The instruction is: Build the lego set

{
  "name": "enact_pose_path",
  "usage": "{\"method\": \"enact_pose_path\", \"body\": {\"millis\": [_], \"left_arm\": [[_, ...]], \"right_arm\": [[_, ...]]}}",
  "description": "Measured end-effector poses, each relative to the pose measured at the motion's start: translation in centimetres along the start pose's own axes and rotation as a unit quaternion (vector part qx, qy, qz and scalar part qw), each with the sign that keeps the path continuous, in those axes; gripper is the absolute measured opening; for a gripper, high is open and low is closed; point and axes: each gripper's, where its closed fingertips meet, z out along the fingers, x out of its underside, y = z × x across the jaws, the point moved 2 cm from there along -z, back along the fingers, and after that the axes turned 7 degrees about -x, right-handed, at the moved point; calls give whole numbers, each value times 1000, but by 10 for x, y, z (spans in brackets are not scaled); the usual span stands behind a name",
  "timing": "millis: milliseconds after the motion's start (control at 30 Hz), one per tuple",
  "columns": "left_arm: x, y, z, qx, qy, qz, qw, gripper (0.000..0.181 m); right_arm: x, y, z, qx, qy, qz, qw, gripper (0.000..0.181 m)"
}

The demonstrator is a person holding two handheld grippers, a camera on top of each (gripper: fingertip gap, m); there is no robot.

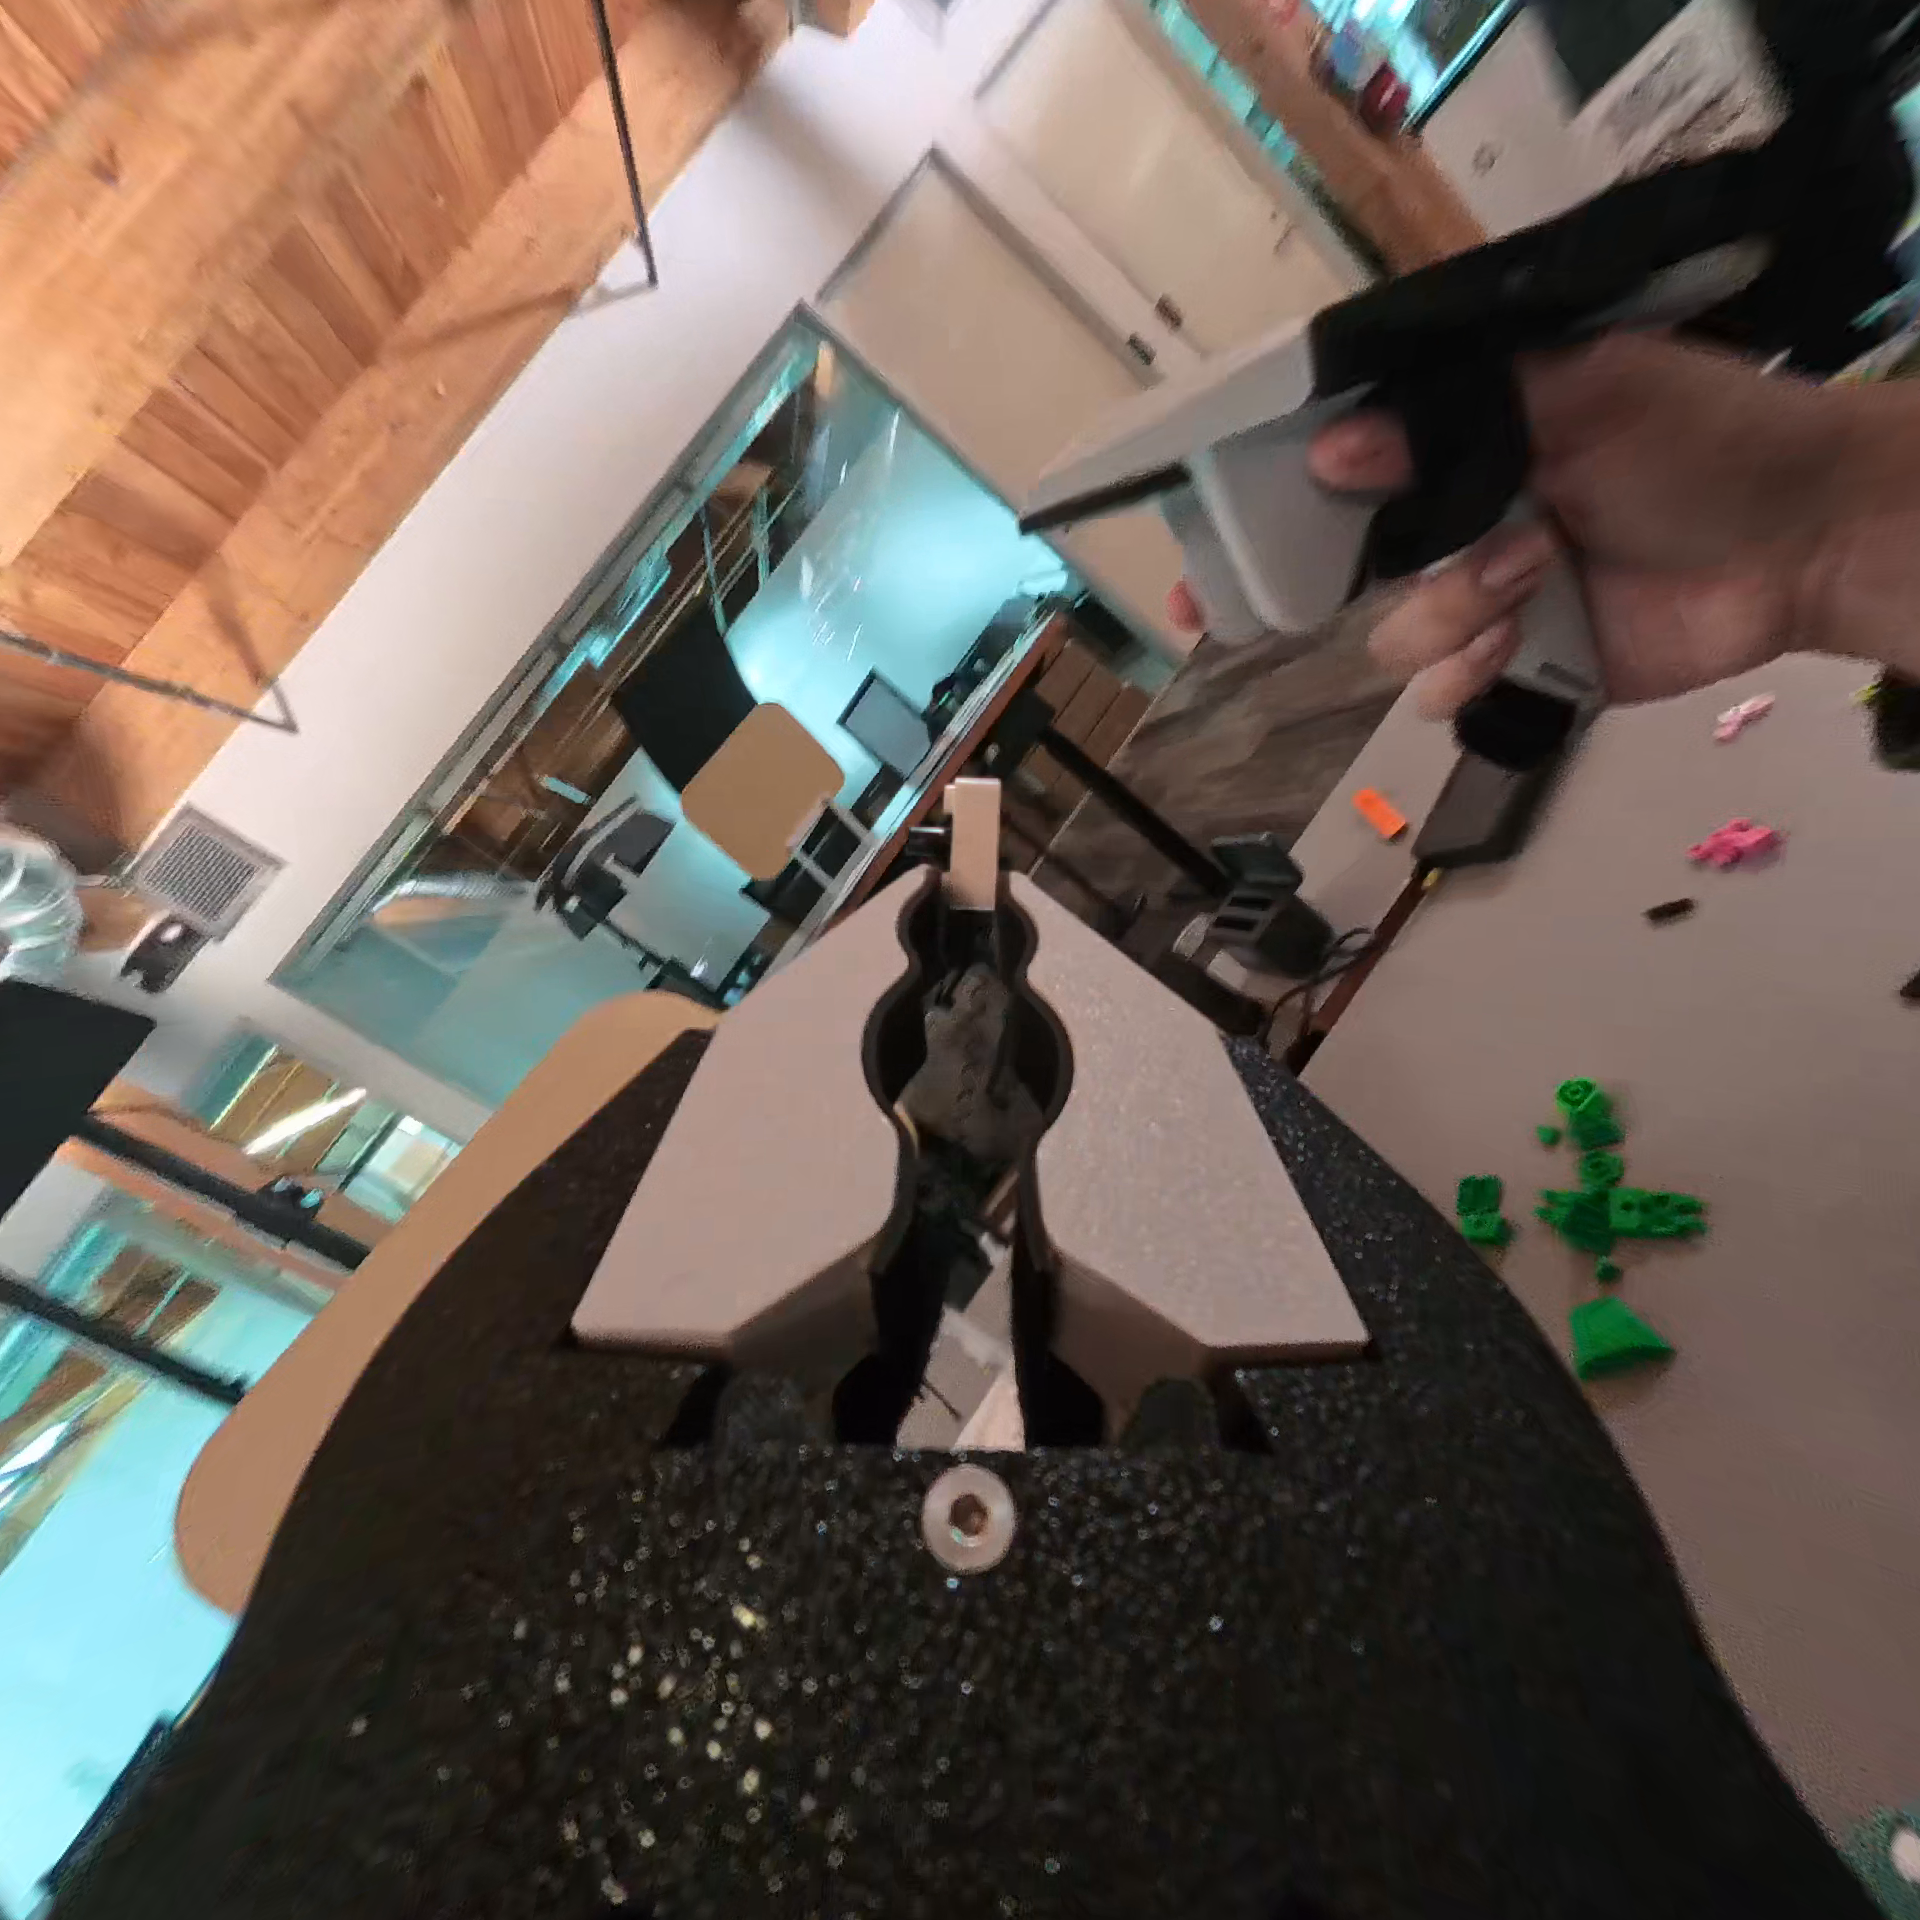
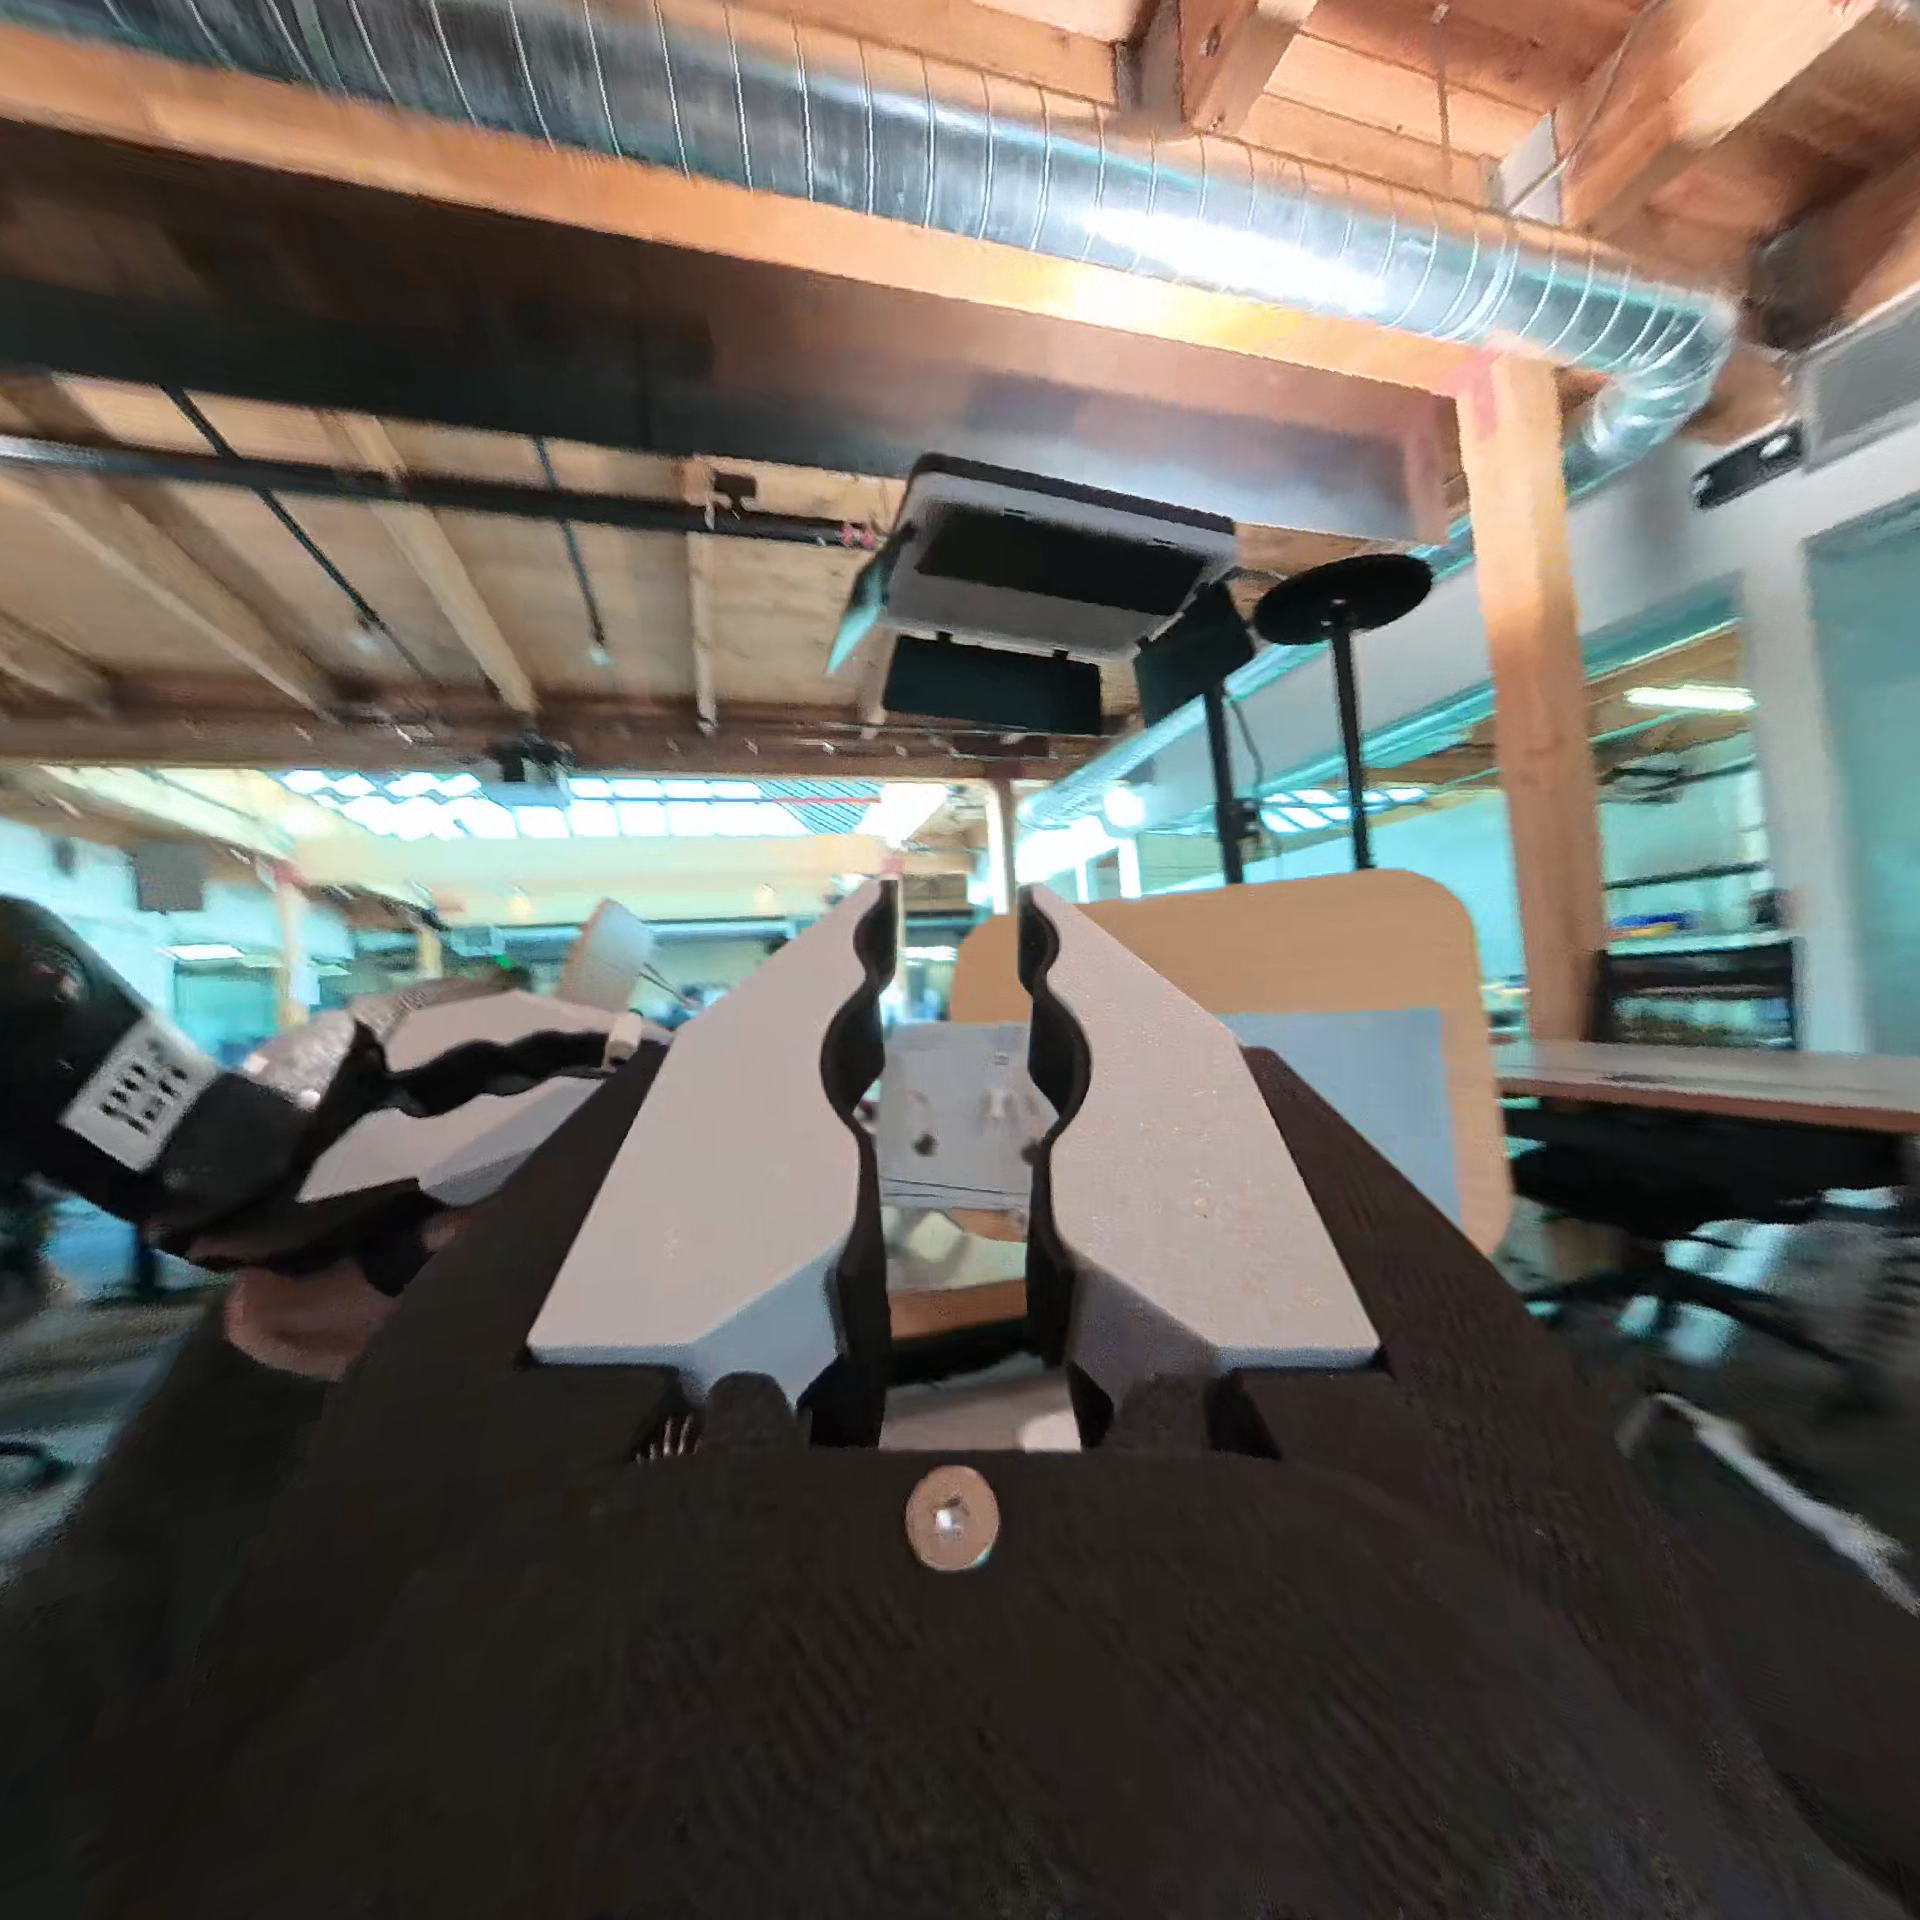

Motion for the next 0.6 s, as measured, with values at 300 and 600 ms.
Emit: {"method": "enact_pose_path", "body": {"millis": [300, 600], "left_arm": [[-6, -13, 2, 27, -13, 6, 1000, 7], [-23, -3, -8, 57, -97, -115, 987, 7]], "right_arm": [[-16, -7, -8, 41, -21, -17, 999, 18], [-35, 6, -9, 41, -53, -38, 997, 17]]}}
